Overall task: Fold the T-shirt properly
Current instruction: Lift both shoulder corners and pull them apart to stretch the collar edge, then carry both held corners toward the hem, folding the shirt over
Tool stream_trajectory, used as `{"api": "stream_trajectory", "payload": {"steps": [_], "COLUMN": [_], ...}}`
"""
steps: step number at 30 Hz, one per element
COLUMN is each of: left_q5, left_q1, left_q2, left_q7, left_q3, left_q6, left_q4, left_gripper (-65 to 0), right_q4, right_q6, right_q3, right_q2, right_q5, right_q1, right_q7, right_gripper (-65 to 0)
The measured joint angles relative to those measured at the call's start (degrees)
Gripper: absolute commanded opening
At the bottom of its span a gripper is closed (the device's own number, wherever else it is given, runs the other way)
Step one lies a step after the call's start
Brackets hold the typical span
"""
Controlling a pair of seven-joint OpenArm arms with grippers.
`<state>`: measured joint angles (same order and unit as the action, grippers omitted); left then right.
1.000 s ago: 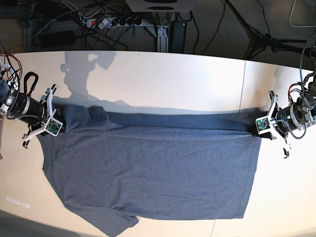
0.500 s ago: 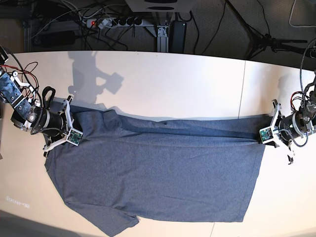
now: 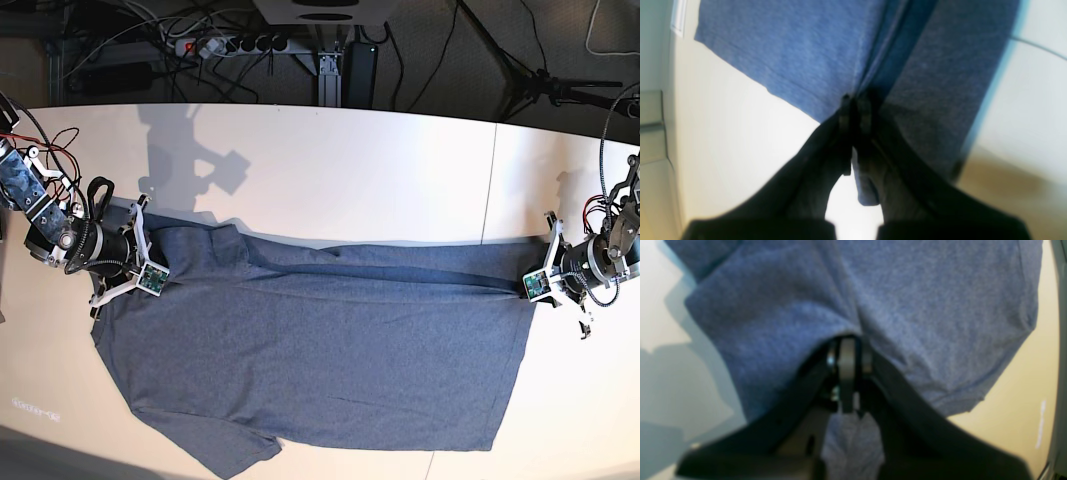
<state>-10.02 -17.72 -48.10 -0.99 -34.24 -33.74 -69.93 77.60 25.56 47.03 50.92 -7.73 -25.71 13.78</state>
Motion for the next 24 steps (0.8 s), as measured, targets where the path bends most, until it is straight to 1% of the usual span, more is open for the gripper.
{"api": "stream_trajectory", "payload": {"steps": [4,5,6,7,9,10,11,12,13,14,15,16,17,18,21,22,24], "left_q5": [-0.35,-0.31,-0.33,-0.26,-0.31,0.09,2.49,5.38,7.85,10.43,13.16,15.85,18.23,19.80,25.27,27.63,29.99], "left_q1": [-3.98,-4.92,-5.64,-5.99,-6.10,-5.95,-5.90,-5.95,-5.99,-6.16,-6.56,-7.10,-7.72,-8.48,-11.37,-12.11,-13.29], "left_q2": [-0.15,-0.15,-0.15,-0.17,-0.15,-0.15,-0.13,-0.17,-0.22,-0.26,-0.35,-0.33,-0.28,-0.26,-0.31,-0.15,0.52], "left_q7": [0.13,0.13,0.17,0.81,2.16,3.41,6.23,9.07,11.80,13.57,15.10,16.52,17.59,18.21,20.79,22.34,24.94], "left_q3": [-5.16,-6.34,-7.37,-8.22,-9.14,-9.20,-9.22,-9.22,-9.22,-9.20,-9.20,-9.25,-9.25,-9.25,-9.18,-9.18,-9.01], "left_q6": [-0.02,-0.02,0.00,0.04,0.20,0.31,0.79,2.75,5.46,7.69,9.14,11.43,14.45,16.37,17.07,17.16,17.27], "left_q4": [0.74,0.87,0.96,1.01,1.01,1.05,1.07,1.09,1.11,1.16,1.16,1.18,1.18,1.18,1.16,1.16,1.18], "left_gripper": [-65.0,-62.3,-57.9,-52.0,-37.0,-30.4,-26.3,-24.7,-24.6,-24.6,-24.7,-24.8,-24.8,-24.9,-25.4,-28.6,-39.3], "right_q4": [0.00,0.00,0.00,0.00,0.00,0.00,0.00,0.00,0.00,-0.04,-0.07,-0.09,-0.09,-0.11,-0.17,-0.17,-0.15], "right_q6": [0.02,0.02,0.00,0.02,0.00,0.02,0.02,0.00,0.02,0.00,0.02,0.00,0.00,0.00,0.00,-0.02,-0.02], "right_q3": [0.00,0.00,0.00,0.00,0.00,0.00,0.00,0.00,0.00,0.00,0.00,0.00,0.00,0.00,-0.50,-1.01,-2.86], "right_q2": [0.02,0.02,0.02,0.02,0.02,0.04,0.04,0.02,0.04,0.02,0.04,0.04,0.00,-0.44,-2.32,-3.13,-4.57], "right_q5": [0.00,0.00,0.00,0.04,0.04,0.07,0.04,0.07,0.17,-0.24,-1.31,-2.64,-3.54,-4.87,-7.43,-7.93,-9.40], "right_q1": [0.00,0.00,0.00,0.00,0.00,0.00,0.00,0.00,0.00,0.00,0.00,0.00,-0.02,-0.52,-2.21,-2.91,-4.04], "right_q7": [0.20,0.24,0.22,0.24,0.24,0.26,0.26,0.26,0.28,0.46,0.44,0.17,-0.37,-0.28,-0.02,-0.02,-0.09], "right_gripper": [-65.0,-65.0,-65.0,-65.0,-65.0,-65.0,-65.0,-53.0,-37.7,-24.5,-19.4,-20.1,-20.1,-20.1,-20.1,-20.1,-20.1]}}
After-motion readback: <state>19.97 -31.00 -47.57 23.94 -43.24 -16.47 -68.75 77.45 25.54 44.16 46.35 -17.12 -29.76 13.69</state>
